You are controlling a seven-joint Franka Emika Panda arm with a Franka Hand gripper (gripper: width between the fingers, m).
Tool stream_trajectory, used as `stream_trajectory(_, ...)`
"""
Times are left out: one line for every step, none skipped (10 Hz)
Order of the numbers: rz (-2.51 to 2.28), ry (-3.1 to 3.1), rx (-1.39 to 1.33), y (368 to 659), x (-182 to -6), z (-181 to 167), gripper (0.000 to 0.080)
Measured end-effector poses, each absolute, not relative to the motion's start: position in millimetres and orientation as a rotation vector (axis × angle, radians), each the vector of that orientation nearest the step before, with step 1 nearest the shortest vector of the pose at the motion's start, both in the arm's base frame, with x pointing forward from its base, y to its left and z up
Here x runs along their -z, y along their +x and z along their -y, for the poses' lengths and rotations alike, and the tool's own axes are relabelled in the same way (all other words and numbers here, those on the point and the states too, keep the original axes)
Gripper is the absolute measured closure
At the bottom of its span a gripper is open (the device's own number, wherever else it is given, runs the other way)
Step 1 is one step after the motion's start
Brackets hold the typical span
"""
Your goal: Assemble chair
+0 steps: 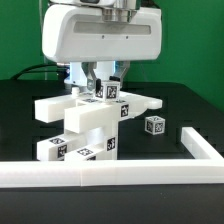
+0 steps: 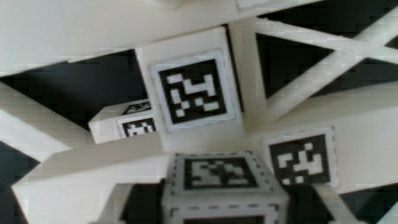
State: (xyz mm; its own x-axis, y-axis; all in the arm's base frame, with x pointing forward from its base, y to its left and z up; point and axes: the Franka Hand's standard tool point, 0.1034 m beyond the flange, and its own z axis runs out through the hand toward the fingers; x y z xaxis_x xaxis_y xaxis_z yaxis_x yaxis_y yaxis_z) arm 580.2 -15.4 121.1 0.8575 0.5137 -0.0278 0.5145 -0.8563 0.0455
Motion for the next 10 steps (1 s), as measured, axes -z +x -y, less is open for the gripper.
stream_trajectory(-0.755,2.997,0.02,580.2,-121.0,15.2,0.0512)
stream_trajectory(-0.608,3.03,0.016,580.3,-121.0,15.0,0.0512)
stream_trajectory(-0.52,3.046,0.014,580.2,-121.0,15.1,0.0511)
stream_trajectory(-0.452,3.057,0.013,580.2,-121.0,15.1,0.0511)
stream_trajectory(-0.302,3.075,0.009,580.2,-120.9,14.8,0.0511)
stream_trajectory(-0.185,3.084,0.006,580.2,-120.8,14.7,0.0511)
stream_trajectory(-0.042,3.09,0.002,580.2,-120.6,14.3,0.0511)
stream_trajectory(0.119,3.089,-0.002,580.2,-120.6,13.7,0.0511)
stream_trajectory(0.158,3.087,-0.003,580.2,-120.6,13.7,0.0511)
stream_trajectory(0.291,3.079,-0.006,580.2,-120.5,13.0,0.0511)
